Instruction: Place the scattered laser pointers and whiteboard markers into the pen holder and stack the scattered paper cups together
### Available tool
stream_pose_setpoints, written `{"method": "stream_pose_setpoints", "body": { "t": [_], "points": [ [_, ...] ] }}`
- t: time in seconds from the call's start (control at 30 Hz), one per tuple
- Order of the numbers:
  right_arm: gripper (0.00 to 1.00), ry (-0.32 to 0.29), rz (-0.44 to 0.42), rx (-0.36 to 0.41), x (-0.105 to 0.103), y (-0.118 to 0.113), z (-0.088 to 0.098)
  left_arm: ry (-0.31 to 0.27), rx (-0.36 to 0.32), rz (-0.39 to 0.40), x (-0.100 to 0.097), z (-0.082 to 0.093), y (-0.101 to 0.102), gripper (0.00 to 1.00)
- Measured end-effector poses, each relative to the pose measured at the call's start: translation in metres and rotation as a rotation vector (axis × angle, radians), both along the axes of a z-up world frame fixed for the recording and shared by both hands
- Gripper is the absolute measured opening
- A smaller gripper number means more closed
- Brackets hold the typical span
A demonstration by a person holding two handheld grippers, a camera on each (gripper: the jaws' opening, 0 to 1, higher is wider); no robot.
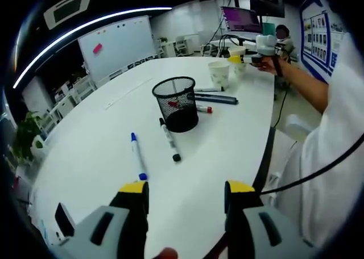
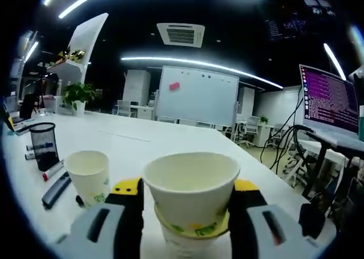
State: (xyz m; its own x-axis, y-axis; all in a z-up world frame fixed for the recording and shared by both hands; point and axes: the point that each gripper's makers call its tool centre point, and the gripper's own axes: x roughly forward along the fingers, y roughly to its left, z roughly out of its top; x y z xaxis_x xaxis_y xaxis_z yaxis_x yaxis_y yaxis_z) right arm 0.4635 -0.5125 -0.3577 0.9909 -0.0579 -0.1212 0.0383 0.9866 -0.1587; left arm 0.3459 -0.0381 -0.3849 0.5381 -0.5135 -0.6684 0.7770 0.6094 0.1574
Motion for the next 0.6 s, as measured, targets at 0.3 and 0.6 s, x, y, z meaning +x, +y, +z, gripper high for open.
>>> {"method": "stream_pose_setpoints", "body": {
  "t": [0.3,0.6],
  "points": [
    [0.66,-0.004,0.014,0.014,0.0006,0.0032,-0.0003,0.0,-0.003,0.002,-0.0008,0.0003,0.0001,0.54],
    [0.71,-0.001,0.035,0.004,0.0008,0.0084,-0.0015,0.0,0.0,-0.004,-0.0013,-0.0004,-0.0012,0.54]
  ]
}}
